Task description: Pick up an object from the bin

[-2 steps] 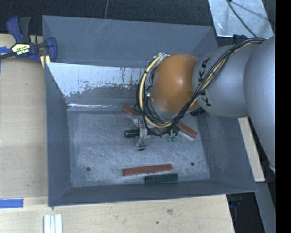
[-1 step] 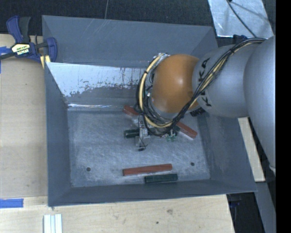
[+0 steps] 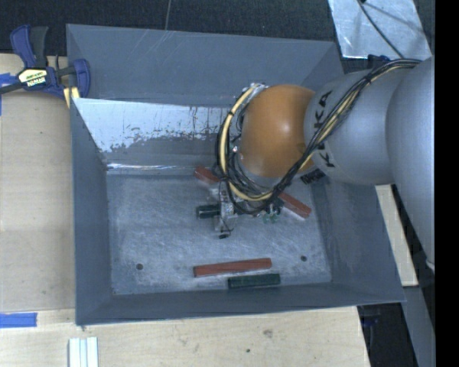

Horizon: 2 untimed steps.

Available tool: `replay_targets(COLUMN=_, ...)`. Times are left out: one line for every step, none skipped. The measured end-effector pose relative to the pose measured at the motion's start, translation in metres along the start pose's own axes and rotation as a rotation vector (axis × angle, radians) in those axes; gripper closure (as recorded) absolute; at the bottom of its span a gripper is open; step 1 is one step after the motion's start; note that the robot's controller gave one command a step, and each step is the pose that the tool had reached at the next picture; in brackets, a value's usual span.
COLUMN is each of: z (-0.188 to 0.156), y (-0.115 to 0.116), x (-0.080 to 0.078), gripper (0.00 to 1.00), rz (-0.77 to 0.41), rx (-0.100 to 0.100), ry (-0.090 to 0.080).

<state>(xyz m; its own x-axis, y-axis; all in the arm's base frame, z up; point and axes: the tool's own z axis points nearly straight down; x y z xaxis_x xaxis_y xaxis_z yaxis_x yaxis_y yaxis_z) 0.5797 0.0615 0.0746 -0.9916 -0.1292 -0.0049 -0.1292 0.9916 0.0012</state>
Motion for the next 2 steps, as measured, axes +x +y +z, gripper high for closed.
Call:
replay_targets(z=-0.016, y=0.000, x=0.002, gripper=1.00, rz=0.000, rx=0.001, ry=0.009)
replay_targets(z=-0.037, y=0.000, x=-0.001, gripper=1.00, rz=0.001, rx=0.001, ry=-0.001)
